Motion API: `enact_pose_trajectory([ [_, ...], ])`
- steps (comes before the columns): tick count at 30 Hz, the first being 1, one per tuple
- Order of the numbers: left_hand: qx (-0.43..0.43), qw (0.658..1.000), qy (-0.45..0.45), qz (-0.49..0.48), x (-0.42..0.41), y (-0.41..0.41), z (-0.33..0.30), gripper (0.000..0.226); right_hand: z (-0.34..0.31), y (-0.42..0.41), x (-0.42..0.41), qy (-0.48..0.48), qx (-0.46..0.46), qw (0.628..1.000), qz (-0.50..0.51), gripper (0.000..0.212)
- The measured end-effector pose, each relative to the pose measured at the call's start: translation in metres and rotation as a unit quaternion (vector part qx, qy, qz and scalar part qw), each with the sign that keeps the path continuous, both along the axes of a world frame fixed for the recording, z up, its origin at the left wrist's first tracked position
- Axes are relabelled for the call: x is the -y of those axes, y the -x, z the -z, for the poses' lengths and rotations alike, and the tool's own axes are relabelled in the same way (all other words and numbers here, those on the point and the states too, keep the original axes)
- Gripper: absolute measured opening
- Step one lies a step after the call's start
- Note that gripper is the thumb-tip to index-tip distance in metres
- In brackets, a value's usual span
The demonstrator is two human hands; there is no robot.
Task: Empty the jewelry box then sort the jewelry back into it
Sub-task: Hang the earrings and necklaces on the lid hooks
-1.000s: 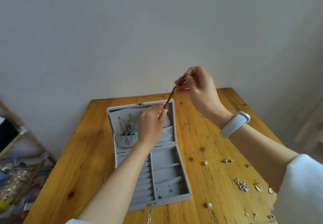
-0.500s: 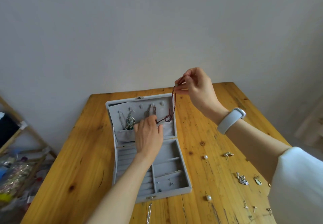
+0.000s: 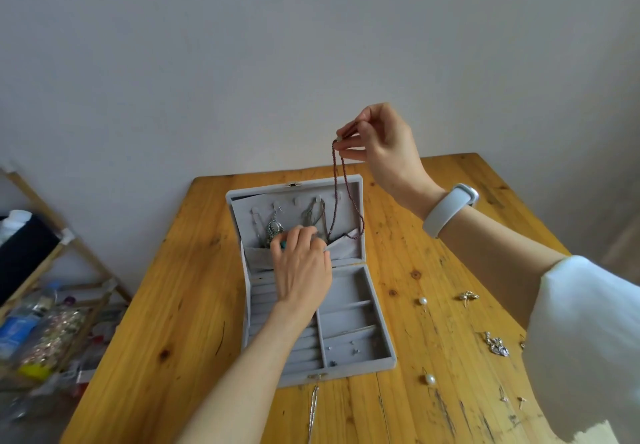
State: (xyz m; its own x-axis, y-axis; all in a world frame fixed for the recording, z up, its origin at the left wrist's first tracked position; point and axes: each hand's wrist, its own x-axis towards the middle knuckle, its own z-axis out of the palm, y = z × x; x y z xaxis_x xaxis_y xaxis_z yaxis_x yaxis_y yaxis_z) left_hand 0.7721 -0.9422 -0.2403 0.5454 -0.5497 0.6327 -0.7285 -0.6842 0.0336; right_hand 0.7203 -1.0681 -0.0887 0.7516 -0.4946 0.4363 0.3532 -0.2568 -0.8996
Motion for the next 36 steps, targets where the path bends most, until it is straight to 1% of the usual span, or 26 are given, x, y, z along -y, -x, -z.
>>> enact_pose_trajectory([
  [3, -0.004, 1.0, -0.004, 0.007, -0.002, 0.001, 0.004, 0.008, -0.002, -0.001, -0.001, -0.013, 0.013, 1.0, -0.007, 0.026],
  [7, -0.034, 0.999, -0.015, 0.009, -0.004, 0.005, 0.008, 0.019, -0.003, -0.002, -0.002, -0.028, 0.023, 0.999, -0.024, 0.025],
  [11, -0.033, 0.999, 0.0, 0.01, -0.006, 0.003, 0.01, 0.022, 0.013, -0.003, -0.003, -0.025, -0.022, 0.999, -0.036, 0.024],
  [14, -0.032, 0.997, 0.062, 0.033, -0.007, 0.0, 0.008, 0.019, 0.027, -0.002, 0.0, -0.022, -0.064, 0.997, -0.031, 0.024],
  [16, -0.072, 0.988, 0.123, 0.052, -0.005, 0.002, -0.002, 0.031, 0.032, -0.001, 0.002, -0.017, -0.084, 0.996, -0.035, 0.023],
  [18, -0.149, 0.969, 0.18, 0.078, 0.0, 0.006, -0.017, 0.045, 0.032, -0.001, 0.002, -0.011, -0.092, 0.994, -0.054, 0.022],
  [20, -0.234, 0.946, 0.209, 0.084, 0.01, 0.007, -0.034, 0.058, 0.028, -0.001, 0.0, -0.002, -0.092, 0.992, -0.081, 0.021],
  [21, -0.262, 0.937, 0.217, 0.076, 0.016, 0.007, -0.041, 0.054, 0.025, -0.001, -0.002, 0.001, -0.088, 0.992, -0.094, 0.021],
  [23, -0.281, 0.932, 0.222, 0.058, 0.026, 0.002, -0.047, 0.026, 0.018, -0.001, -0.004, 0.006, -0.073, 0.99, -0.116, 0.021],
  [24, -0.283, 0.93, 0.23, 0.048, 0.029, -0.001, -0.049, 0.023, 0.017, -0.001, -0.004, 0.006, -0.068, 0.99, -0.122, 0.021],
  [26, -0.279, 0.924, 0.259, 0.023, 0.03, -0.008, -0.046, 0.03, 0.016, 0.0, -0.001, -0.002, -0.06, 0.991, -0.12, 0.022],
  [28, -0.265, 0.913, 0.309, 0.008, 0.028, -0.011, -0.042, 0.022, 0.02, 0.003, 0.006, -0.008, -0.06, 0.993, -0.099, 0.023],
  [30, -0.248, 0.905, 0.345, 0.022, 0.024, -0.013, -0.038, 0.013, 0.027, 0.006, 0.013, -0.021, -0.059, 0.995, -0.076, 0.023],
  [32, -0.224, 0.904, 0.361, 0.047, 0.024, -0.015, -0.034, 0.006, 0.033, 0.009, 0.018, -0.034, -0.06, 0.996, -0.06, 0.023],
  [36, -0.152, 0.91, 0.383, 0.051, 0.028, -0.015, -0.033, 0.009, 0.039, 0.018, 0.024, -0.062, -0.058, 0.995, -0.042, 0.022],
])
